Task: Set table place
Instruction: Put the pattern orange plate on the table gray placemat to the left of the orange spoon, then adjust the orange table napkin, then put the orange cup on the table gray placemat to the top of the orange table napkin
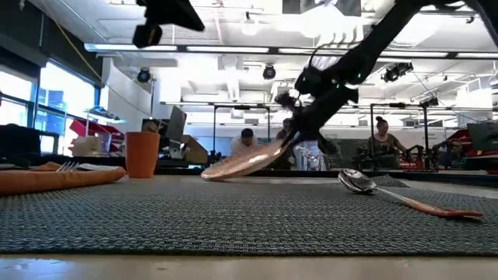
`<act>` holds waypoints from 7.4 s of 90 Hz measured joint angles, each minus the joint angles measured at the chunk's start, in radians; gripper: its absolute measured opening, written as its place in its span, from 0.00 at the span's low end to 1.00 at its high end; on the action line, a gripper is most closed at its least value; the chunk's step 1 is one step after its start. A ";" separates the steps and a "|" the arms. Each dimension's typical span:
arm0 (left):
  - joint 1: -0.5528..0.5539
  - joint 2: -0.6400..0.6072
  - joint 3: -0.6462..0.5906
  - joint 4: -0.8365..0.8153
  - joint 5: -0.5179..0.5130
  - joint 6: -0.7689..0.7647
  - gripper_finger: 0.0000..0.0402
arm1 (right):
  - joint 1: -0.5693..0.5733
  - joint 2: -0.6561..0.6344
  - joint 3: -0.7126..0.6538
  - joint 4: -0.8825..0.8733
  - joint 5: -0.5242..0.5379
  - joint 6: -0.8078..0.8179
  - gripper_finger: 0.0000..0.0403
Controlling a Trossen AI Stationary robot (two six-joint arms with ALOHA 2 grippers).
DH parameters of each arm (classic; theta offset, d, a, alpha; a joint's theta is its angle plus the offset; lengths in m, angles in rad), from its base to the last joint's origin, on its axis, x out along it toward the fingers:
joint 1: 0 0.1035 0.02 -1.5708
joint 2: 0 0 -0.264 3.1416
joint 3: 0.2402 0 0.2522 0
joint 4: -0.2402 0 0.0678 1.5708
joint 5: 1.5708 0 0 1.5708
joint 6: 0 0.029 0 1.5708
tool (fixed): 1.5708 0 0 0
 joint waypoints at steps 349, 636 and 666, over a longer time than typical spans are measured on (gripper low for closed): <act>-0.331 0.394 -0.199 -0.083 0.212 -0.592 0.00 | 0.437 -0.032 0.003 -0.121 -0.197 -0.180 0.57; 0.132 0.259 -0.023 -0.469 0.124 0.615 0.00 | 0.405 -0.315 0.002 -0.248 0.149 -0.117 0.57; -0.044 0.299 -0.023 -0.435 -0.027 0.503 0.00 | 0.402 -0.315 0.002 -0.247 0.202 -0.117 0.57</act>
